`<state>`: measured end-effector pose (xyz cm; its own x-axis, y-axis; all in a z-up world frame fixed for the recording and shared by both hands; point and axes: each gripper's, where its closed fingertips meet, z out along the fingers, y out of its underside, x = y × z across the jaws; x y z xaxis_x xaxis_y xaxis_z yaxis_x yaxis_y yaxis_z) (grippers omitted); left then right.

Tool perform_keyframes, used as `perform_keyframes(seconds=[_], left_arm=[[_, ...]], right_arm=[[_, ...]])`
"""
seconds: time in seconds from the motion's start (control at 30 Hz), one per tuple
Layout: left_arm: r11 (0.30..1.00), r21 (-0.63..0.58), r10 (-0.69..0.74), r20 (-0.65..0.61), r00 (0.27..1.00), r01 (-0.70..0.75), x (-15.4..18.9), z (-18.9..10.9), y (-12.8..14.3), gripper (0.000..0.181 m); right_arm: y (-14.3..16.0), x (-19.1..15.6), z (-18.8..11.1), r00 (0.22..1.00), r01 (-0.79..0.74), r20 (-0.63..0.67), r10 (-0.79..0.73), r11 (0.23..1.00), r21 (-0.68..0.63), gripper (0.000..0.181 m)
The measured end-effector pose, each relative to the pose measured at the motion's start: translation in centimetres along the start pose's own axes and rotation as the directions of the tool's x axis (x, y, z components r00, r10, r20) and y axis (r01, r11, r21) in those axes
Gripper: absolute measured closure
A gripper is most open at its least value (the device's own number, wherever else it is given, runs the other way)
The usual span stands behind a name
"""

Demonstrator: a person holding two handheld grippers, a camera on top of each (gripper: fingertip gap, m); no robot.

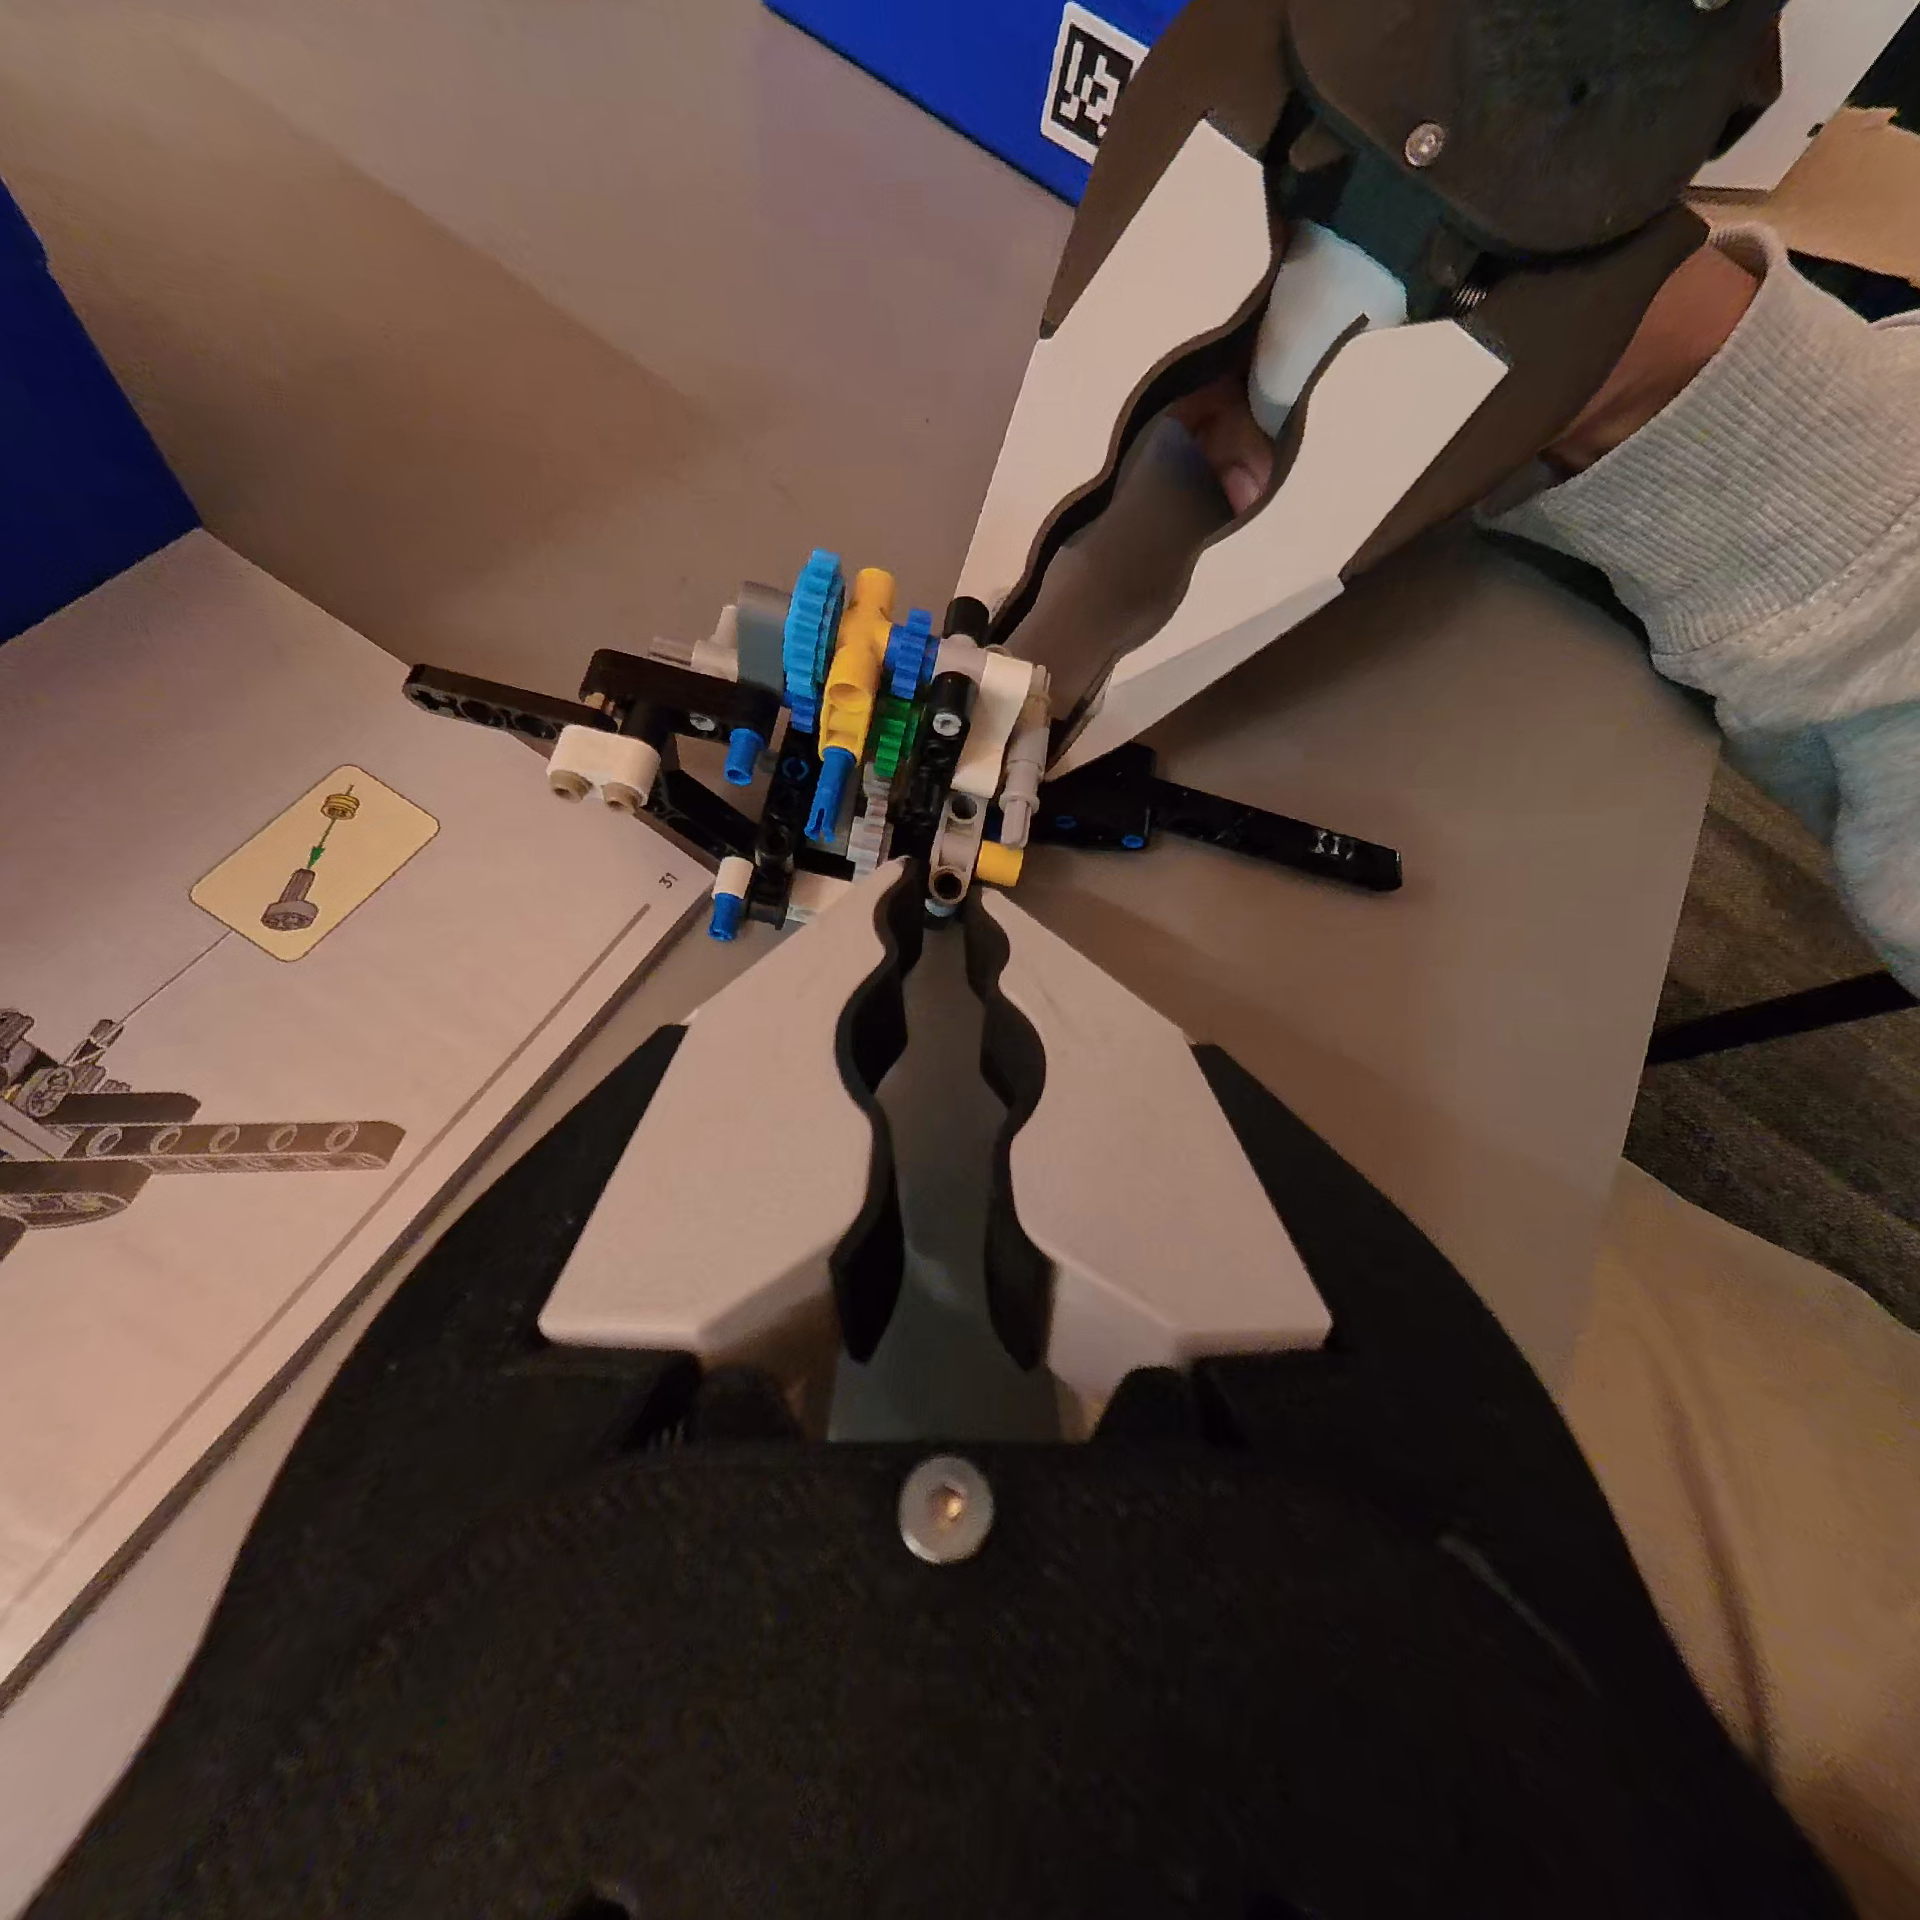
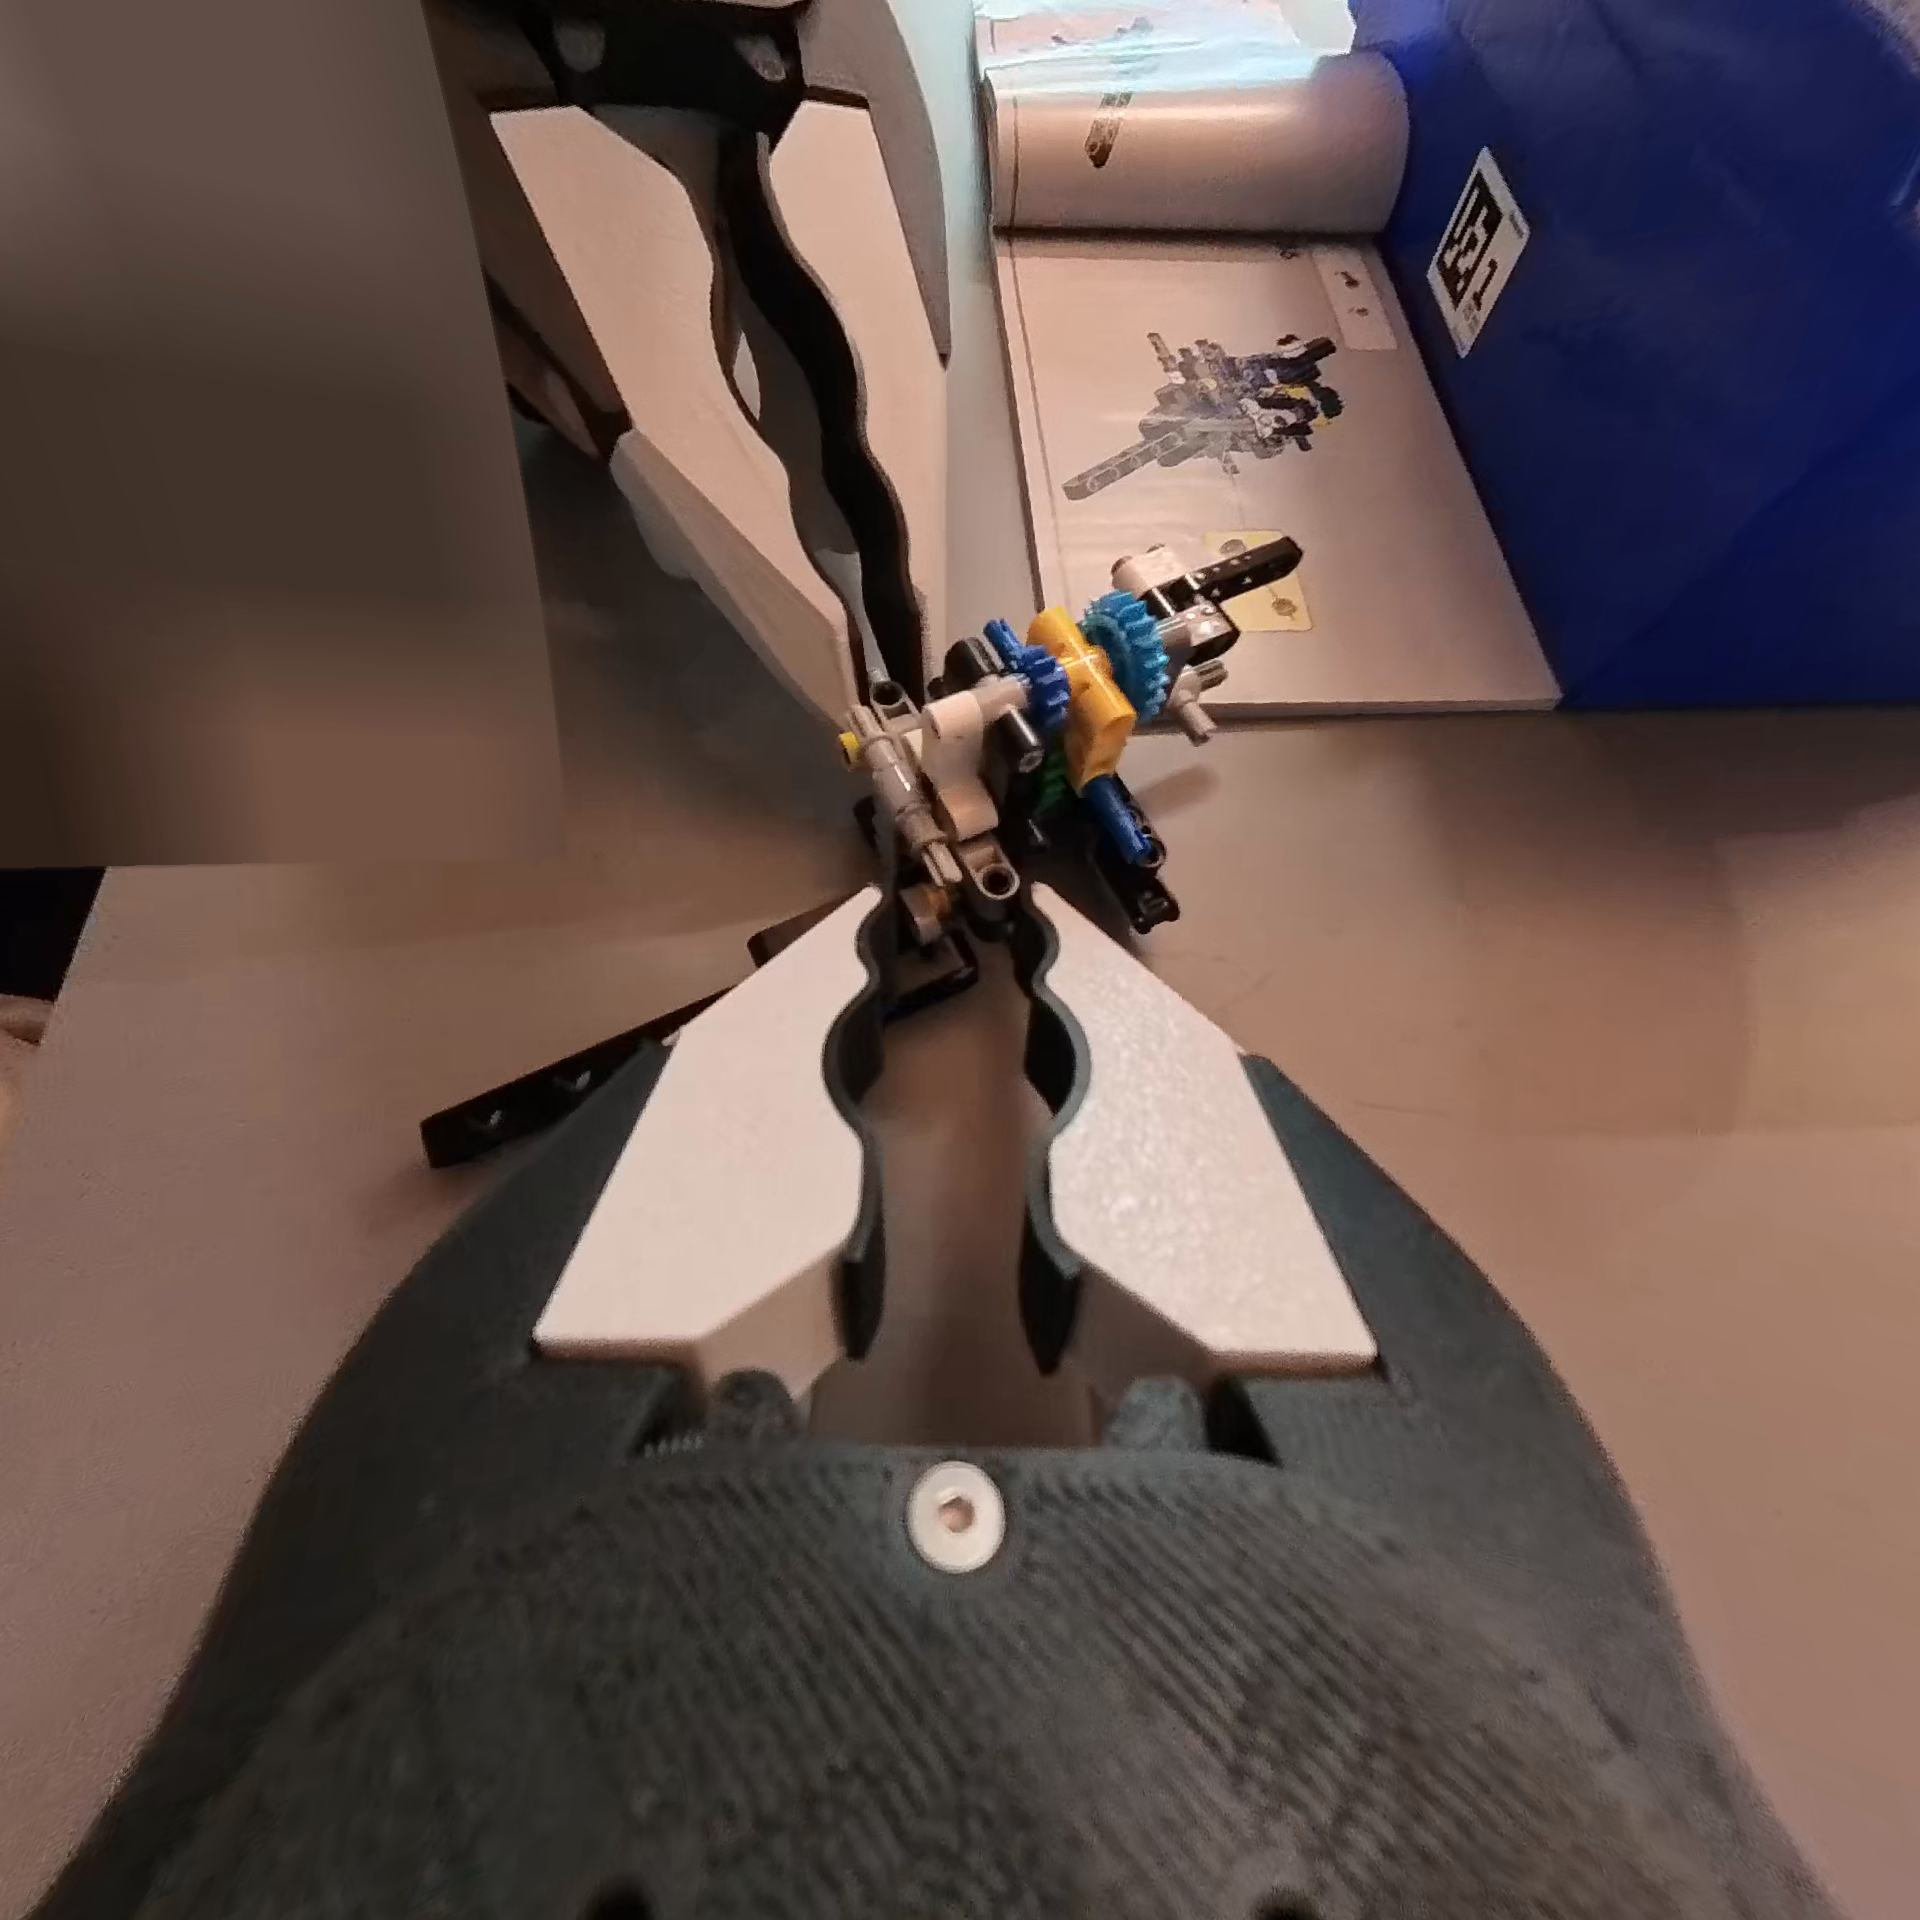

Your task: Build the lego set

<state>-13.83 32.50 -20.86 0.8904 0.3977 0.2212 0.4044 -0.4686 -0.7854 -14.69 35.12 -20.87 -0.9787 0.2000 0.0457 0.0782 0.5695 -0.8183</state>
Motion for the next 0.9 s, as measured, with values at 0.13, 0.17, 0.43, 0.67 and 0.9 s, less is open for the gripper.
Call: perform_keyframes(seconds=[0.13, 0.17, 0.43, 0.67, 0.9], left_arm=[[1.0, -0.007, 0.016, -0.006, 1.0, -0.016, -0.04, -0.01, 0.05, 0.178], [1.0, -0.007, 0.015, -0.009, 1.0, -0.015, -0.04, -0.02, 0.06, 0.178], [1.0, -0.014, 0.027, -0.018, 0.999, -0.027, -0.07, 0.05, 0.06, 0.178], [0.999, -0.025, 0.024, -0.038, 0.999, -0.025, -0.05, 0.15, 0.01, 0.179], [0.999, -0.025, 0.025, -0.038, 0.999, -0.026, -0.07, 0.18, -0.03, 0.179]], right_arm=[[-0.03, -0.09, -0.01, 1.0, 0.027, -0.006, -0.027, 1.0, 0.001, 0.161], [-0.03, -0.1, -0.01, 0.999, 0.031, -0.007, -0.031, 1.0, 0.001, 0.161], [-0.03, -0.12, -0.05, 0.999, 0.036, -0.008, -0.036, 0.999, 0.001, 0.162], [-0.03, -0.06, -0.09, 1.0, 0.025, -0.005, -0.025, 1.0, 0.001, 0.162], [-0.01, 0.02, -0.07, 1.0, 0.018, -0.004, -0.018, 1.0, 0.0, 0.163]])
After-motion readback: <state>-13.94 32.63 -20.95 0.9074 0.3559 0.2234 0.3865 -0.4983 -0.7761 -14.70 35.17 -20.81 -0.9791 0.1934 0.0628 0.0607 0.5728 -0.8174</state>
